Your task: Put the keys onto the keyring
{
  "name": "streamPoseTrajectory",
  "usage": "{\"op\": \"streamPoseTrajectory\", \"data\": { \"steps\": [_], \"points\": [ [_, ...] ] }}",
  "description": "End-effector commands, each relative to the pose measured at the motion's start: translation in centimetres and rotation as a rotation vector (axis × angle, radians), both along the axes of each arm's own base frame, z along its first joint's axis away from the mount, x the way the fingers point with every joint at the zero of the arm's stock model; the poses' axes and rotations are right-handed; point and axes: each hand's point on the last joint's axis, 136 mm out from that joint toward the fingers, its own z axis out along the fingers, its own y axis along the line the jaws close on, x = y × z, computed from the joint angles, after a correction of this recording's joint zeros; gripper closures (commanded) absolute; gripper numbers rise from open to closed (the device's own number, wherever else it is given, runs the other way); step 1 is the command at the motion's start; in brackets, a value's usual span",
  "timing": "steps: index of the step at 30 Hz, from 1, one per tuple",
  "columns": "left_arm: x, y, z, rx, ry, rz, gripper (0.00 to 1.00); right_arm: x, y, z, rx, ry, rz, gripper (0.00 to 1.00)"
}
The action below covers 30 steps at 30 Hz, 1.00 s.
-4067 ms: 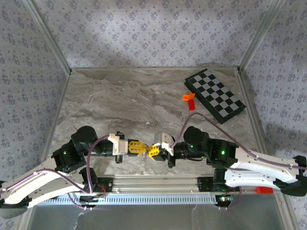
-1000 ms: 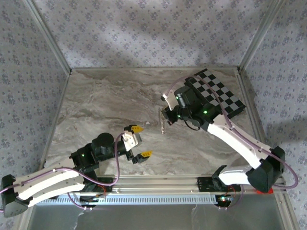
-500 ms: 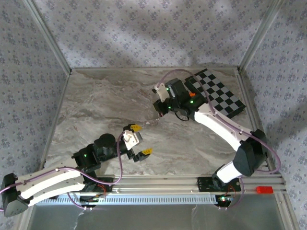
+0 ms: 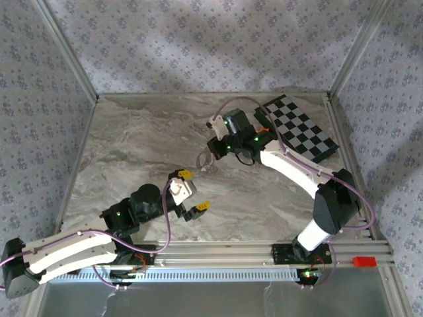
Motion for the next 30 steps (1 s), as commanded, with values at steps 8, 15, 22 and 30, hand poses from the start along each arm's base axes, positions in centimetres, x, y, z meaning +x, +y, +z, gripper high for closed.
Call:
{"op": "streamPoseTrajectory", "data": {
  "steps": [8,15,22,30],
  "points": [
    [0.4,0.1,1.8,-0.033,-0.02,0.023,0.01,-3.0,-1.2,-3.7,0.022,0.115,-0.01,1.0],
    [1.4,0.7,2.2,-0.055,-0.038,0.095,0.0,-5.4,-2.1,-5.8,0.041,0.173,-0.028,1.0],
    [2.2,1.4,3.1,-0.113,-0.022,0.168,0.0,-7.8,-3.5,-9.3,0.048,0.246,-0.072,1.0],
    [3.9,2.7,3.8,-0.169,-0.006,0.294,0.01,-10.2,-5.6,-13.2,0.045,0.308,-0.12,1.0]
  ]
}}
